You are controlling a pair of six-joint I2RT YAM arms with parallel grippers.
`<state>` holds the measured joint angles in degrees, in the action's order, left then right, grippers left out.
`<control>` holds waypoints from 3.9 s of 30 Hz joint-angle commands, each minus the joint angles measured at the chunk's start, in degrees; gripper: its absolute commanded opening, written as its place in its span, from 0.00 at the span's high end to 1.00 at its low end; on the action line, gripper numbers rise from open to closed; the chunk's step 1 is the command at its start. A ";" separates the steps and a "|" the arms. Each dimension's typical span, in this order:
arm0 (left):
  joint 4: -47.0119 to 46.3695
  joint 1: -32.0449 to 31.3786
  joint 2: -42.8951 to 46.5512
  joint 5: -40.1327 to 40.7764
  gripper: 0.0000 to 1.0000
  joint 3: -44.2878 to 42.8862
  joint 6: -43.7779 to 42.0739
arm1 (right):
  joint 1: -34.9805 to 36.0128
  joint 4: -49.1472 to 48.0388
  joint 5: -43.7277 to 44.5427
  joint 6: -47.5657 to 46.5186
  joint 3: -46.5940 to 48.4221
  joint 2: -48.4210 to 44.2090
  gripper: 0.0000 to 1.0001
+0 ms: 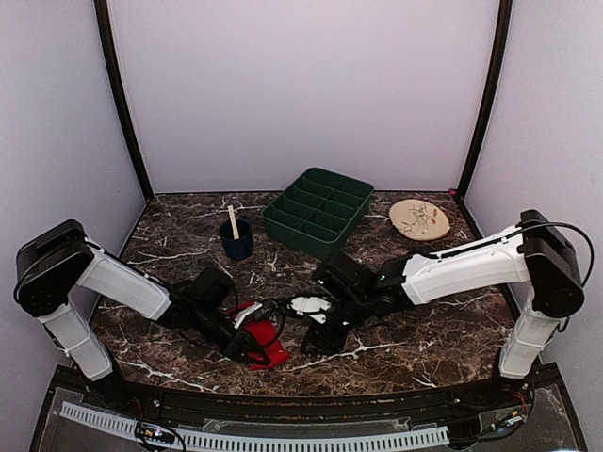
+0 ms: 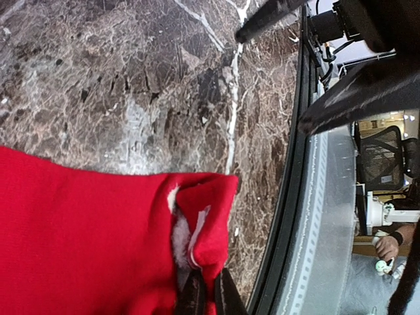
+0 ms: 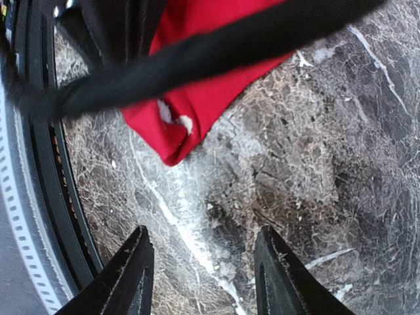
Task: Roll the socks
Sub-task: Roll the sock at the center of the board.
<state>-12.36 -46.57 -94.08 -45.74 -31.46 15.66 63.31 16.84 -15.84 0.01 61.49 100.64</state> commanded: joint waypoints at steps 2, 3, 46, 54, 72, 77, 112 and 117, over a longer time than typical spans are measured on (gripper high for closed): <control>3.84 2.67 -0.26 -5.94 1.00 -1.35 -1.31 | 3.94 -4.93 11.10 -2.45 -2.98 -4.26 0.52; 4.18 2.97 -0.37 -6.33 1.00 -1.41 -1.43 | 4.58 -5.49 12.19 -2.66 -3.17 -4.57 0.52; 9.11 6.49 -3.09 -7.60 1.00 -2.44 1.57 | 17.51 -5.77 24.37 -18.68 9.81 10.28 0.57; 9.11 6.57 -3.99 -8.27 1.00 -2.54 1.54 | 17.51 -6.28 25.59 -20.85 9.92 11.63 0.57; 11.10 7.40 -4.75 -10.72 1.00 -3.14 0.61 | 16.56 -6.76 23.90 -23.19 10.86 14.93 0.66; 12.22 7.57 -5.22 -11.69 1.00 -3.58 -0.19 | 15.77 -6.56 23.09 -23.21 11.49 16.02 0.70; 13.53 13.51 -2.18 -8.75 0.75 -4.98 -0.96 | 10.44 3.98 14.36 -14.13 15.44 20.80 1.00; 12.34 14.05 0.44 -8.23 0.71 -4.57 -0.56 | 9.61 7.67 12.68 -12.33 18.38 22.06 1.00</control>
<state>0.95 -33.12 -97.01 -55.70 -35.66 14.96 74.02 16.19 -1.76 -15.22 79.00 119.13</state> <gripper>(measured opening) 0.278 0.038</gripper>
